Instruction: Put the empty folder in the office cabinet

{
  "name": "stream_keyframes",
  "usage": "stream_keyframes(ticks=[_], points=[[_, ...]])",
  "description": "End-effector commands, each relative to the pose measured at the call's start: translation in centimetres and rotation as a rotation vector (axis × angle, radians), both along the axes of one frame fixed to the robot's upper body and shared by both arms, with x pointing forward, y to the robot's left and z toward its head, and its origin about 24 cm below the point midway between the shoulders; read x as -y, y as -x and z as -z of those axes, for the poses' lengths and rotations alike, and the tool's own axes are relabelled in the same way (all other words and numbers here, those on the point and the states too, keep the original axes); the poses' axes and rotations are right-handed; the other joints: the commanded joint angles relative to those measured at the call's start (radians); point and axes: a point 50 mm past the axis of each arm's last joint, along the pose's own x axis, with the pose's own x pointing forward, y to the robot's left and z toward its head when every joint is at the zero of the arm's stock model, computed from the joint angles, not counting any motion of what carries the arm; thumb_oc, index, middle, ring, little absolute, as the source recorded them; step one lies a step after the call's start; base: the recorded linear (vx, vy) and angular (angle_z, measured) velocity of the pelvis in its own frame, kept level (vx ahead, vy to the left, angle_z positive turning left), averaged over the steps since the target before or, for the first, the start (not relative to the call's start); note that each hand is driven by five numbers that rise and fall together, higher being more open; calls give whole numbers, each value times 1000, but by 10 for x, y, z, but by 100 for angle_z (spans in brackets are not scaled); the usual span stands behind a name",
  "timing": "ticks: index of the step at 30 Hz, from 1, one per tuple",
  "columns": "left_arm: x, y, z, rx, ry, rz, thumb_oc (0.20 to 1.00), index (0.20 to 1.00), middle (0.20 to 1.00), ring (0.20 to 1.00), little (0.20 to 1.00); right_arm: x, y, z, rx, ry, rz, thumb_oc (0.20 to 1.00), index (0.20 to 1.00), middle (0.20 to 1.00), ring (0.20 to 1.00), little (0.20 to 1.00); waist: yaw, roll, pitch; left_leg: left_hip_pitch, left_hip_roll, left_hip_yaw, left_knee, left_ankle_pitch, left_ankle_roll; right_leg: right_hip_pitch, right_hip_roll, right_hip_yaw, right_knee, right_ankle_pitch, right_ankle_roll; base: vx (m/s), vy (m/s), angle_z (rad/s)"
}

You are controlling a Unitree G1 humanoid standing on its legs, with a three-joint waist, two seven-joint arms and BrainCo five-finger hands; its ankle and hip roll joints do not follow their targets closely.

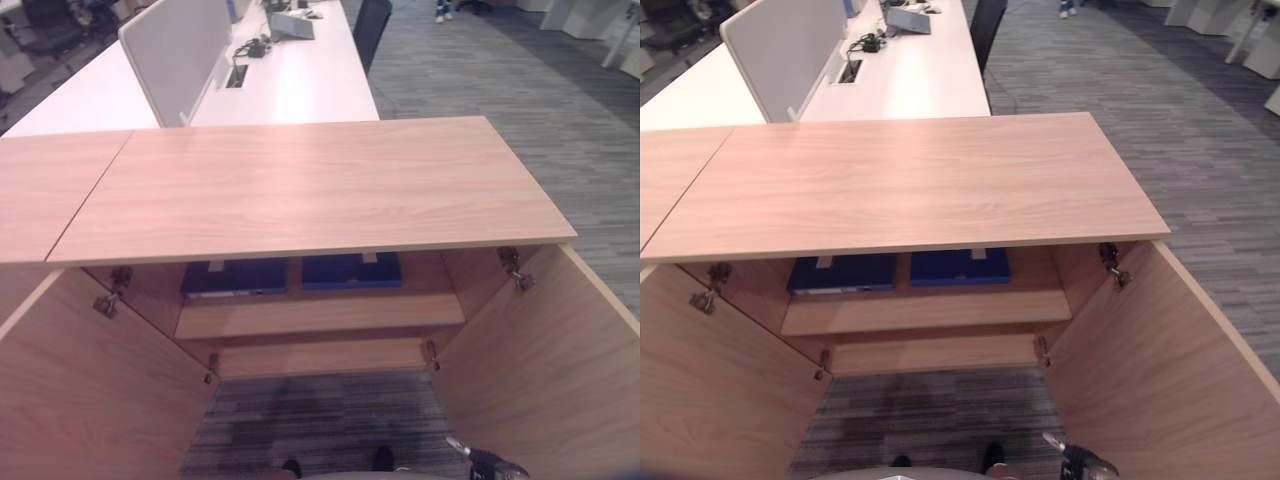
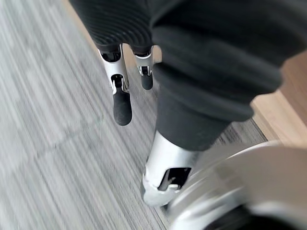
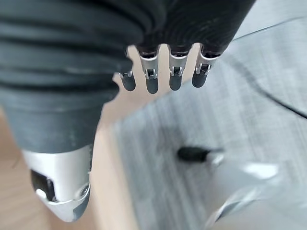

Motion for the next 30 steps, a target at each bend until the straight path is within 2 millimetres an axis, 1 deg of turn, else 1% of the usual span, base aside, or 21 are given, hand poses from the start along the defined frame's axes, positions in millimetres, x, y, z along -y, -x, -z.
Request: stream_keyframes(ticks=[1,2,3,4,7,10,13,15,16,17,18,19,20,21,23,24,25,27,28,30], points=[[-8,-6,-2,5,-44,-13,1000,1000,1000,1000,1000,-7,-17,-2,35,20,22,1000,1000,1000,1000,1000,-5,-18,19,22,-48,-28,43,-132,27,-51,14,27,-8,38,74,-151,222,-16],[-7,-8,-2,7,-48,-8,1000,1000,1000,1000,1000,-6,-12,0,25,23,38,1000,1000,1000,1000,1000,-13,-17,20,27,-57,-22,30,-128,34,-60,8,34,-4,48,80,-188,251,-14],[-7,-13,-3,18,-53,-1,1000,1000,1000,1000,1000,-7,-2,2,12,26,69,1000,1000,1000,1000,1000,-30,-14,24,39,-71,-12,5,-120,45,-79,0,46,3,62,88,-139,191,-22],[-7,-13,-3,18,-53,-1,1000,1000,1000,1000,1000,-7,-2,2,12,26,70,1000,1000,1000,1000,1000,-28,-14,24,41,-71,-10,2,-119,45,-79,0,48,4,62,88,-150,197,-40],[-5,-21,-4,37,-58,17,1000,1000,1000,1000,1000,-6,10,4,15,29,160,1000,1000,1000,1000,1000,-56,-14,32,51,-94,12,-25,-102,64,-110,-13,76,17,81,102,-128,165,-39],[-4,-25,-5,44,-66,35,1000,1000,1000,1000,1000,-7,17,5,32,27,242,1000,1000,1000,1000,1000,-82,-11,40,70,-115,36,-54,-91,78,-134,-21,106,36,88,113,-108,166,-23],[-2,-25,-4,38,-58,23,1000,1000,1000,1000,1000,-8,15,4,105,-7,403,1000,1000,1000,1000,1000,-111,-8,60,98,-124,81,-88,-83,89,-164,-24,139,57,101,123,-99,141,-46],[-2,-21,-3,22,-55,6,1000,1000,1000,1000,1000,-9,17,4,162,-35,552,1000,1000,1000,1000,1000,-127,-9,70,108,-123,118,-95,-82,89,-187,-24,135,65,110,133,-104,98,-58],[-1,-19,-3,17,-51,-4,1000,1000,1000,1000,1000,-8,19,5,180,-44,622,1000,1000,1000,1000,1000,-132,-7,77,114,-118,133,-96,-84,89,-192,-27,117,72,106,139,-140,76,-77],[0,-15,-2,7,-43,-20,1000,1000,1000,1000,1000,-6,19,4,208,-45,696,1000,1000,1000,1000,1000,-131,-2,88,113,-111,158,-96,-78,87,-198,-43,69,86,95,143,-150,67,-118],[4,-8,0,-16,-28,-35,1000,1000,1000,1000,1000,-2,25,3,218,-26,779,1000,1000,1000,1000,1000,-117,19,93,108,-79,189,-96,-84,76,-170,-97,-48,125,37,146,-151,40,-124],[6,-4,1,-24,-27,-38,1000,1000,1000,1000,1000,1,30,3,210,-15,800,1000,1000,1000,1000,1000,-115,28,92,109,-64,198,-96,-86,73,-155,-124,-84,157,14,134,-118,7,-116],[5,-2,1,-32,-30,-42,1000,1000,1000,1000,1000,4,35,3,200,1,820,1000,1000,1000,1000,1000,-114,33,89,107,-52,213,-96,-87,73,-142,-160,-98,185,8,131,-58,-8,-73],[5,-2,1,-32,-30,-40,1000,1000,1000,1000,1000,4,35,3,200,2,821,1000,1000,1000,1000,1000,-113,33,89,108,-53,213,-96,-88,74,-144,-162,-96,191,4,132,-60,-13,-61],[3,5,1,-53,-36,-41,1000,1000,1000,1000,1000,10,45,2,163,31,834,1000,1000,1000,1000,1000,-110,37,77,106,-42,239,-96,-92,78,-116,-218,-82,225,4,135,-37,-25,-53],[-1,9,1,-70,-45,-36,1000,1000,1000,1000,1000,15,53,1,126,64,819,1000,1000,1000,1000,1000,-107,35,59,101,-37,259,-96,-94,82,-90,-263,-67,232,18,142,-7,-64,-57],[-3,10,1,-72,-52,-32,1000,1000,1000,1000,1000,16,57,1,111,78,817,1000,1000,1000,1000,1000,-104,32,47,99,-40,270,-96,-96,84,-78,-281,-59,225,31,150,17,-101,-52],[-7,8,-1,-68,-63,-32,1000,1000,1000,1000,1000,19,64,0,89,98,814,1000,1000,1000,1000,1000,-106,23,26,92,-43,285,-95,-97,86,-52,-304,-50,214,59,163,23,-127,-56],[-10,4,-2,-56,-73,-28,1000,1000,1000,1000,1000,17,69,1,75,96,815,1000,1000,1000,1000,1000,-106,8,7,84,-50,299,-95,-95,86,-31,-312,-37,200,82,178,17,-155,-43],[-14,2,-3,-48,-83,-26,1000,1000,1000,1000,1000,17,70,1,73,96,804,1000,1000,1000,1000,1000,-106,-6,-8,85,-51,313,-95,-94,85,-7,-293,-25,167,72,183,27,-157,-52]])
